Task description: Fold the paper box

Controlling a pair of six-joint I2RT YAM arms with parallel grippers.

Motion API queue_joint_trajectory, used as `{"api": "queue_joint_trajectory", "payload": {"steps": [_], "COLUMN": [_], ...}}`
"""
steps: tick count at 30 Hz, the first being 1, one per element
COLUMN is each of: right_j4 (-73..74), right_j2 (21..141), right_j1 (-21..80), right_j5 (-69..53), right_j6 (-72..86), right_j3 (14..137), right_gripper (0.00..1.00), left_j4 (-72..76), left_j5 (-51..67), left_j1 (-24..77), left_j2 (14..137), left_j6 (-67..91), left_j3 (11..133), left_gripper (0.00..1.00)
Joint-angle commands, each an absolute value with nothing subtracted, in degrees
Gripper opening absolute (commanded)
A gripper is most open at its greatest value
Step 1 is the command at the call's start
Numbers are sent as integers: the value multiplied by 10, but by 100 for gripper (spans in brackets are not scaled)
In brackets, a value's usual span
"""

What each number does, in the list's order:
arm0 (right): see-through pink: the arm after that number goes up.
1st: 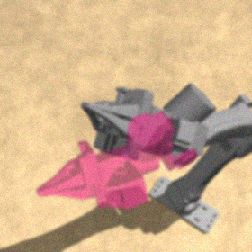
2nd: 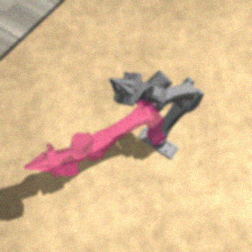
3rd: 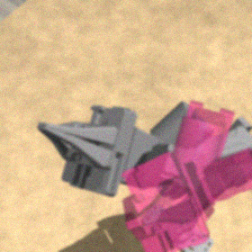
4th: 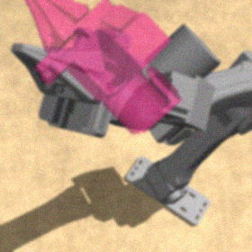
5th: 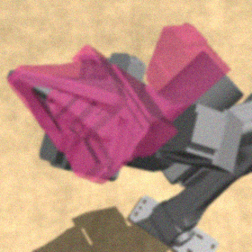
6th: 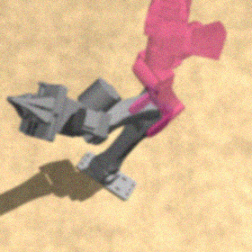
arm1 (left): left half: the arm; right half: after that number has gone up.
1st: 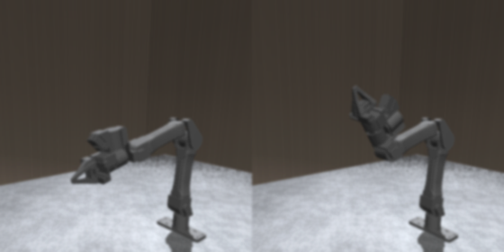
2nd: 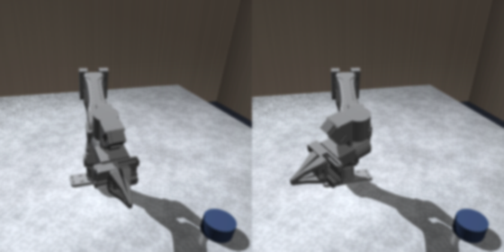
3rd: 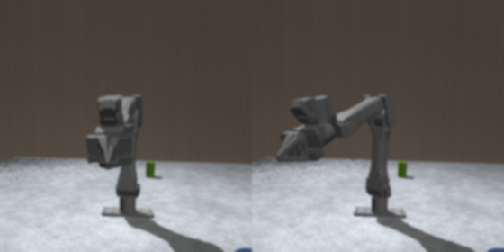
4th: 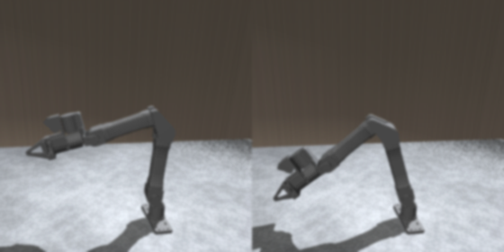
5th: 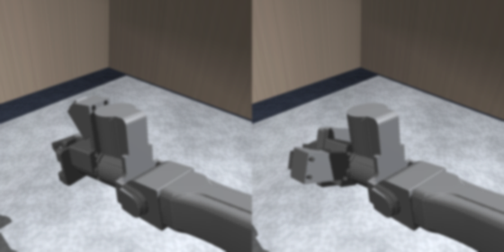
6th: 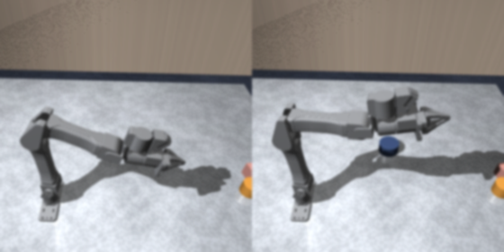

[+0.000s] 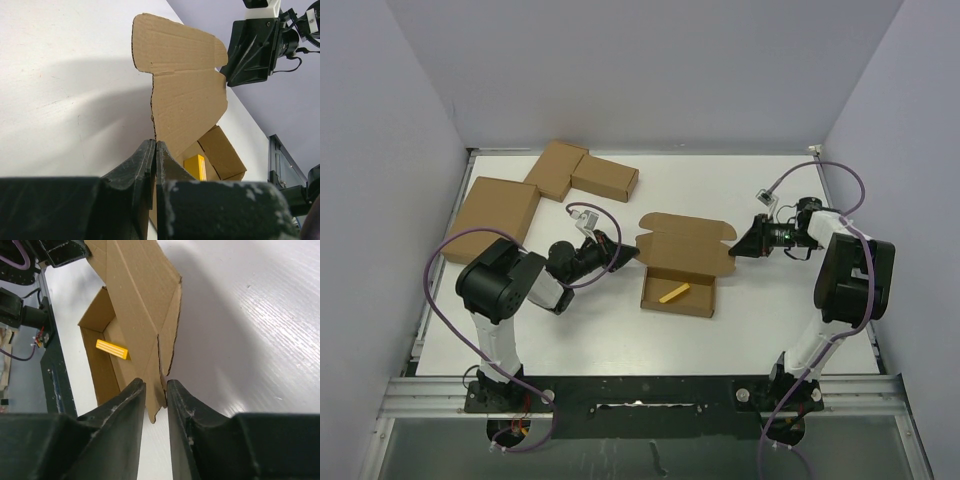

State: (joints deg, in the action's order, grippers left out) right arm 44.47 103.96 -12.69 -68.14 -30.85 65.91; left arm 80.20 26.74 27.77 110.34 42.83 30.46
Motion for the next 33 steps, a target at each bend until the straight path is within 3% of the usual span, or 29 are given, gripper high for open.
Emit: {"api": "queue_joint_trajectory", "payload": {"steps": [1,7,9,19,29,33], "right_j4": [456,457,459,473,475,479], "right_j2": [1034,1029,1025,1003,984,980], "right_j1": [-124,-126,-129,-132,-131,-128], "right_j5": [-708,-709,-710,-717,-720,-720], "right_j6": [-323,-327,-332,-368,-384,-389], "right_j3": [682,680,680,678,676,678], "right_gripper": [21,4,1,0,0,0], "left_j4": [867,867,861,750,494,435], "left_j5": [266,268,269,349,461,506], "left_j1": [279,279,277,230,176,176], "left_j2": [1068,1069,1067,1027,992,1003], "left_j6": [430,437,442,461,389,364], "left_j3": [309,309,309,330,418,467], "left_gripper": [0,0,4,36,56,58]}}
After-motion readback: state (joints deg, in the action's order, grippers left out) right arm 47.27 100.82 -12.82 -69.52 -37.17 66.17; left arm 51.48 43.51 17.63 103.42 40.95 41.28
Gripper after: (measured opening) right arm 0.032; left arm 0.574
